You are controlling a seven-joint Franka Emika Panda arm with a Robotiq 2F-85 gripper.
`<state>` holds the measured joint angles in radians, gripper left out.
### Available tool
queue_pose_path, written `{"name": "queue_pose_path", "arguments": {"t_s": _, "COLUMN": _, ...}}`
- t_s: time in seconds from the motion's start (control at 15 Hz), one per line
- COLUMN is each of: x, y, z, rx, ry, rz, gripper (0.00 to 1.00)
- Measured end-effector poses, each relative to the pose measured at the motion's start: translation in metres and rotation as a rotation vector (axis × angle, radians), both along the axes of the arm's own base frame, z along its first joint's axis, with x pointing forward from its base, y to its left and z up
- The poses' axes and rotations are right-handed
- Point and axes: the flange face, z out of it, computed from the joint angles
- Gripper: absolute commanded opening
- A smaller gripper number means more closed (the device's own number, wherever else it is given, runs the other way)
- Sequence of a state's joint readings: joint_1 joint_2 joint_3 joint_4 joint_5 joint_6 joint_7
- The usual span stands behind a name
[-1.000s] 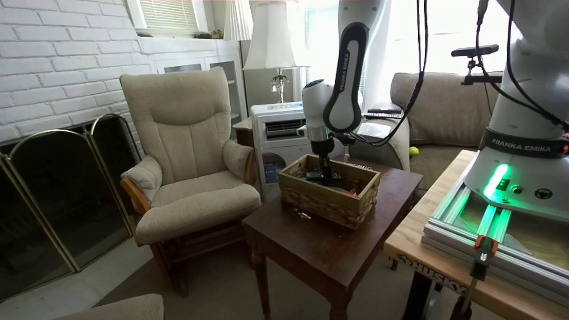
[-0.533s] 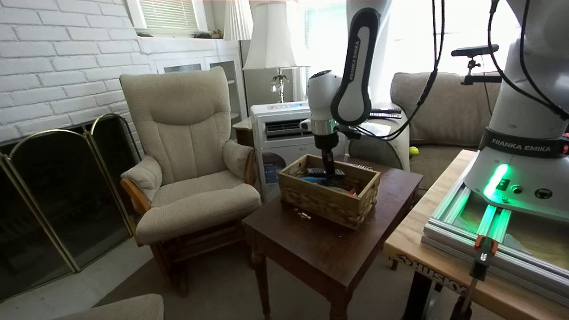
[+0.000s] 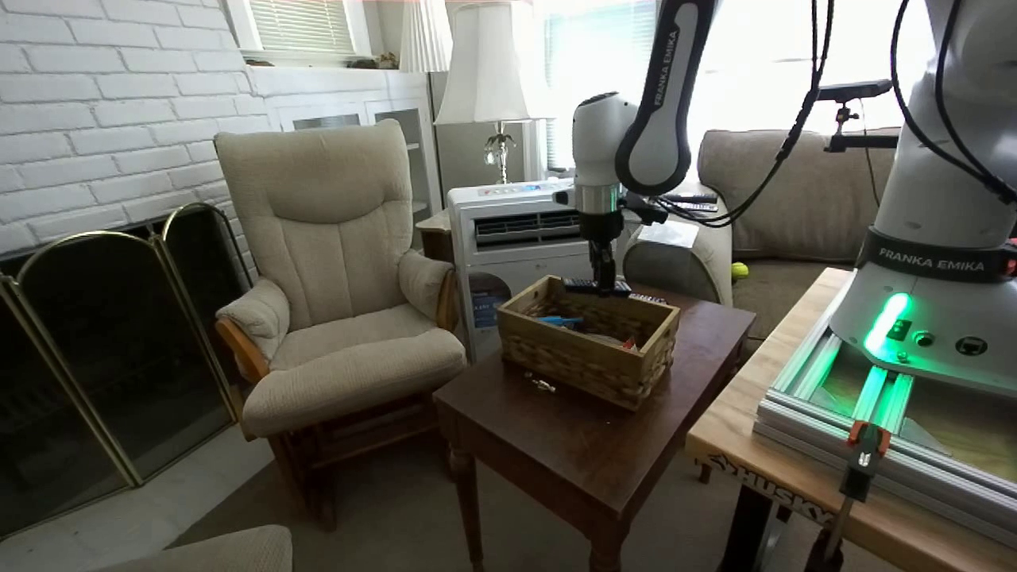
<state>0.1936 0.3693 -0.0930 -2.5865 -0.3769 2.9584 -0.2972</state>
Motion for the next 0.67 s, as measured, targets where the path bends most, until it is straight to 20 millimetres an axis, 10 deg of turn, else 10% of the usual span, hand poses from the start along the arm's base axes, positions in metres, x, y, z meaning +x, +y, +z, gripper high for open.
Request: {"name": "queue_pose_path", "arguments": {"t_s": 0.67, "x": 0.010, "y": -0.068, "z": 0.036, "rx": 0.092, "ry": -0.046, "rz": -0.249, "gripper": 0.27}}
